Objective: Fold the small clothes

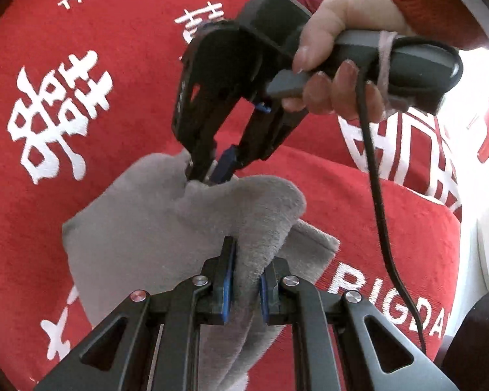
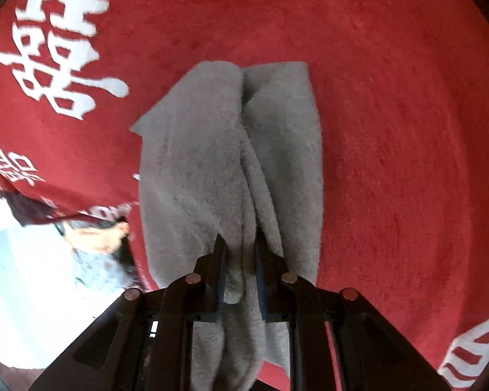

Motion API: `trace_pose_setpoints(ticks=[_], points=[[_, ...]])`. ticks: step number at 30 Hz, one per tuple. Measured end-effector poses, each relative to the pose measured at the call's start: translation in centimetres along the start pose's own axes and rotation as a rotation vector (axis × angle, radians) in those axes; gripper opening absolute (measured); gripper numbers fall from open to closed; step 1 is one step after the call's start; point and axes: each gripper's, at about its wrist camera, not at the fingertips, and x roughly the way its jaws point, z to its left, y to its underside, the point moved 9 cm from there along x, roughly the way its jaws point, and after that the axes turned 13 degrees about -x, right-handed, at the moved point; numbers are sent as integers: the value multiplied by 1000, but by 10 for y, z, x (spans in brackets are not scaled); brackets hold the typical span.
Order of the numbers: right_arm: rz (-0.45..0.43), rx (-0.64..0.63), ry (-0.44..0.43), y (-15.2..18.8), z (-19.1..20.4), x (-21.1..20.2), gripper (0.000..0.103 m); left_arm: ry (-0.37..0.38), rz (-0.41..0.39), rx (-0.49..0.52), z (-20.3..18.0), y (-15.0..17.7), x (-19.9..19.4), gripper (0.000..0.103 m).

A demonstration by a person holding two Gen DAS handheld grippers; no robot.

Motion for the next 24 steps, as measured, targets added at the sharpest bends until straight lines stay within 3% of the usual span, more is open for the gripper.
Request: trace_pose_setpoints(ticks=[7, 11, 13, 15, 16, 17, 18, 24], points=[[-7, -53, 6, 9, 14, -18, 16, 8, 19, -8, -4, -4, -1, 15], [24, -24, 49, 30, -4, -20, 15, 7, 32, -22, -2, -2, -1, 15], [-3, 5, 31, 39, -9, -29, 16, -1, 28, -39, 2, -1, -5, 15], [-29, 35, 27, 48, -10, -38, 25, 0, 26, -74, 8, -1, -12, 15], [-40, 43, 23, 52, -10, -44, 49, 3, 33, -94, 12, 0, -16, 15], [-53, 53, 15, 57, -10, -49, 66, 3, 41, -104, 14, 3, -19, 15], [-68, 62, -6, 62, -6, -52, 76, 3, 52, -115, 17, 4, -22, 15], [-75, 74, -116, 88, 17, -47, 76, 23, 100, -195, 37, 14, -36, 15]])
